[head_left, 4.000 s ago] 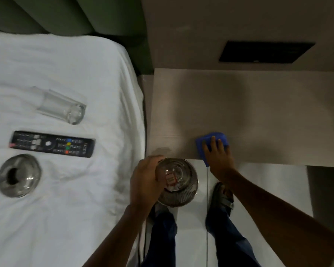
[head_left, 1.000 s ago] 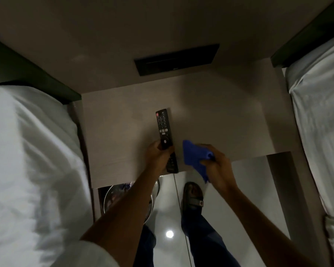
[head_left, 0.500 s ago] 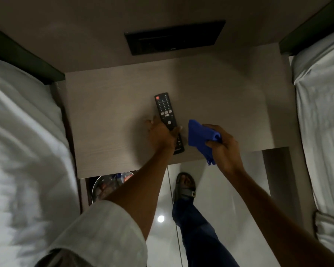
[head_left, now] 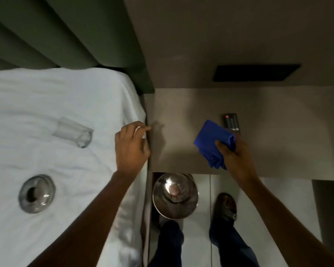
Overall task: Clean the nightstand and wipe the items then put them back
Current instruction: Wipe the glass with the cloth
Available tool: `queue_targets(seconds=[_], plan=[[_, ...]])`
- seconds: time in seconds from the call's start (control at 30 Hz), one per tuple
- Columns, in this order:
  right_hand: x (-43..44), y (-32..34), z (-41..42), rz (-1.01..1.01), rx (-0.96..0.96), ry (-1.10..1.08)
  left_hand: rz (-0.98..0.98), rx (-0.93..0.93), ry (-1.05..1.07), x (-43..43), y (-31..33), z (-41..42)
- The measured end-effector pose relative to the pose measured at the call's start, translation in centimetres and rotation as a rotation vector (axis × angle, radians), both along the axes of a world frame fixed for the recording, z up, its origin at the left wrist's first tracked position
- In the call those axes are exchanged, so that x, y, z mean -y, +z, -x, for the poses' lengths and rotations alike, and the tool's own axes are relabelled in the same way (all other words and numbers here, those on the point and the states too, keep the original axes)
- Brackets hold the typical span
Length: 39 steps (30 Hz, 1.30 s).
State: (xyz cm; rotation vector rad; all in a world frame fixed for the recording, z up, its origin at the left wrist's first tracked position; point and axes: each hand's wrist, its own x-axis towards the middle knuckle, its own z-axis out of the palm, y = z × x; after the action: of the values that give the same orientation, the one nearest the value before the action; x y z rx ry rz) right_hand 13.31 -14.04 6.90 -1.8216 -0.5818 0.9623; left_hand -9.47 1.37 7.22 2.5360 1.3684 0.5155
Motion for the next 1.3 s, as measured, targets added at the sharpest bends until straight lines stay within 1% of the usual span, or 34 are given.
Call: queue_targets(seconds=[0.07, 0.17, 0.3, 0.37, 0.43, 0.5, 0.57, 0.63, 0.67, 0.7, 0.73, 0.8, 0.83, 0.9, 0.93, 1.0, 1.1, 1.13, 1.2, 1.3], plan=[[-1.1, 0.8, 2.2, -0.038, -0.013, -0.017, -0.122, -0.137, -0.104, -2.6, 2.1, 5.3], [-2.7, 1.1, 5.8, -0.078, -0.002, -0.014, -0.172, -0.357, -0.072, -6.8, 4.7, 12.7], [-3.6, 0.8, 9.4, -0.069, 0.065, 0.033, -0.027, -0.703, -0.054, -11.3, 5.3, 19.3], [-3.8, 1.1, 11.1, -0.078, 0.164, 0.058, 0.065, -0.727, -0.081, -13.3, 5.0, 21.4], [-3.4, 1.5, 11.9, -0.084, 0.257, 0.057, 0.093, -0.66, -0.131, -14.6, 4.9, 21.6], [-2.9, 2.2, 12.5, -0.093, 0.325, 0.062, 0.067, -0.594, -0.135, -14.9, 4.9, 21.0], [-3.0, 3.5, 13.0, -0.107, 0.359, 0.089, 0.072, -0.529, -0.151, -14.0, 5.3, 20.1], [-3.4, 4.9, 13.8, -0.17, 0.378, 0.143, 0.113, -0.449, -0.2, -12.1, 5.4, 18.7], [-3.7, 5.5, 14.3, -0.205, 0.426, 0.192, 0.148, -0.387, -0.204, -11.0, 5.3, 17.5], [-4.1, 6.0, 15.1, -0.253, 0.512, 0.262, 0.203, -0.296, -0.186, -9.6, 5.3, 16.5], [-4.5, 6.5, 15.7, -0.313, 0.638, 0.345, 0.298, -0.176, -0.16, -8.1, 5.3, 15.1], [-5.0, 6.7, 16.4, -0.397, 0.917, 0.548, 0.548, 0.067, -0.146, -4.8, 5.0, 12.0], [-5.1, 6.5, 16.5, -0.399, 1.004, 0.646, 0.639, 0.134, -0.145, -3.3, 4.6, 10.6], [-4.6, 5.9, 15.8, -0.32, 1.073, 0.765, 0.717, 0.167, -0.125, -1.0, 3.9, 8.4], [-4.2, 5.7, 15.1, -0.254, 1.046, 0.789, 0.714, 0.185, -0.12, -0.2, 3.6, 7.5], [-3.6, 5.6, 13.2, -0.139, 0.924, 0.769, 0.688, 0.212, -0.136, 0.8, 3.1, 6.2], [-3.5, 5.7, 9.9, -0.009, 0.751, 0.609, 0.677, 0.143, -0.228, 1.8, 2.5, 4.4], [-3.6, 5.8, 8.8, 0.027, 0.658, 0.537, 0.66, 0.118, -0.264, 2.2, 2.5, 4.0], [-3.9, 5.7, 6.4, 0.145, 0.367, 0.372, 0.625, 0.083, -0.32, 2.7, 2.5, 3.2], [-3.0, 4.6, 3.2, 0.272, -0.229, -0.043, 0.656, 0.105, -0.279, 3.5, 2.4, 2.2]])
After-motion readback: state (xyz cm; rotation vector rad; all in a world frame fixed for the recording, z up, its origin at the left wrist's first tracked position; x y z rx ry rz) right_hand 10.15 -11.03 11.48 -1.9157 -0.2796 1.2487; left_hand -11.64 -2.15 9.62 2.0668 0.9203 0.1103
